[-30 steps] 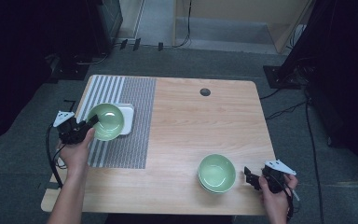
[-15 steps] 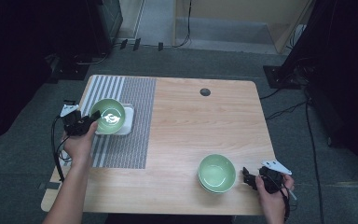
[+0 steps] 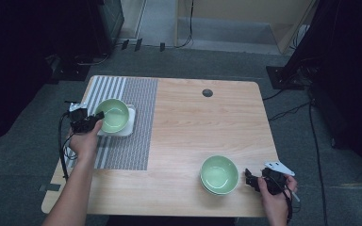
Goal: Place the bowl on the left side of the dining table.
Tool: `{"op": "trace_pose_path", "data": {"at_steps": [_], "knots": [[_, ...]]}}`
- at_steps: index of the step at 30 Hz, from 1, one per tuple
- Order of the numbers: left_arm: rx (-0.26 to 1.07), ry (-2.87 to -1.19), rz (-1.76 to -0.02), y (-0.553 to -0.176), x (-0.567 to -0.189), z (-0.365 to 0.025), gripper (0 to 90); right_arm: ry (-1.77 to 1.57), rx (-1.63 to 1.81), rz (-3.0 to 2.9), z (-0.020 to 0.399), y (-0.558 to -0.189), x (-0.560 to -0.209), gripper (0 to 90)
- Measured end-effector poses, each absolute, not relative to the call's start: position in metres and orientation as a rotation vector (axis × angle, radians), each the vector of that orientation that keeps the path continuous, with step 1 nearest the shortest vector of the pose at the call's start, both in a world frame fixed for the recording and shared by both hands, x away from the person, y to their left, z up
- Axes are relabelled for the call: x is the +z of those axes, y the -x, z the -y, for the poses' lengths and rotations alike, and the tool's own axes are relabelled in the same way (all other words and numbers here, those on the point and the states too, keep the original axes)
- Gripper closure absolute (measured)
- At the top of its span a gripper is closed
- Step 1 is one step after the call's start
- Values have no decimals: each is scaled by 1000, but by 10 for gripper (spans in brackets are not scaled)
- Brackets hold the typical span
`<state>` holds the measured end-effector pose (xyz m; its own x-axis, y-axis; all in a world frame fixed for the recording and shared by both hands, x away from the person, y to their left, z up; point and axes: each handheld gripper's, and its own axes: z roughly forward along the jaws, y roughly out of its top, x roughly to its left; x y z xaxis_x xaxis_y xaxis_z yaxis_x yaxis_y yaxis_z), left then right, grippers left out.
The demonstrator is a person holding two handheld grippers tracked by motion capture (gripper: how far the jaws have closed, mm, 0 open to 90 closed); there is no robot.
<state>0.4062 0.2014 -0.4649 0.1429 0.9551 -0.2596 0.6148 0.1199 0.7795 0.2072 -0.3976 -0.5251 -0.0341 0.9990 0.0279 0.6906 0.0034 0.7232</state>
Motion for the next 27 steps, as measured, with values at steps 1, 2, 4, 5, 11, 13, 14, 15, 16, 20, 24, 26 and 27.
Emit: {"op": "trace_pose_path", "data": {"at_steps": [1, 2, 4, 5, 11, 13, 14, 15, 16, 20, 24, 26, 27], "knots": [[513, -1590, -1569, -408, -466, -201, 842, -1737, 789, -1776, 398, -207, -525, 72], [508, -1596, -1583, -409, -467, -201, 842, -1737, 789, -1777, 398, -207, -525, 72], [499, -1602, -1599, -412, -468, -201, 842, -1737, 789, -1776, 398, -207, -525, 72], [493, -1610, -1611, -414, -469, -200, 842, -1737, 789, -1776, 398, -207, -525, 72], [436, -1627, -1672, -422, -476, -200, 842, -1738, 789, -1776, 398, -207, -525, 72], [422, -1631, -1700, -425, -478, -200, 842, -1737, 789, -1776, 398, -207, -525, 72], [412, -1634, -1711, -427, -478, -200, 842, -1737, 789, -1776, 398, -207, -525, 72], [395, -1627, -1720, -428, -479, -201, 842, -1738, 789, -1776, 398, -207, -525, 72], [384, -1627, -1729, -429, -479, -201, 842, -1737, 789, -1776, 398, -207, -525, 72], [372, -1668, -1742, -435, -476, -199, 844, -1737, 787, -1780, 398, -208, -525, 59], [350, -1709, -1781, -443, -474, -198, 844, -1737, 787, -1783, 398, -208, -525, 55], [347, -1716, -1794, -446, -474, -197, 842, -1737, 787, -1782, 398, -208, -525, 54], [350, -1725, -1795, -446, -474, -197, 842, -1737, 786, -1782, 398, -208, -525, 54]]}}
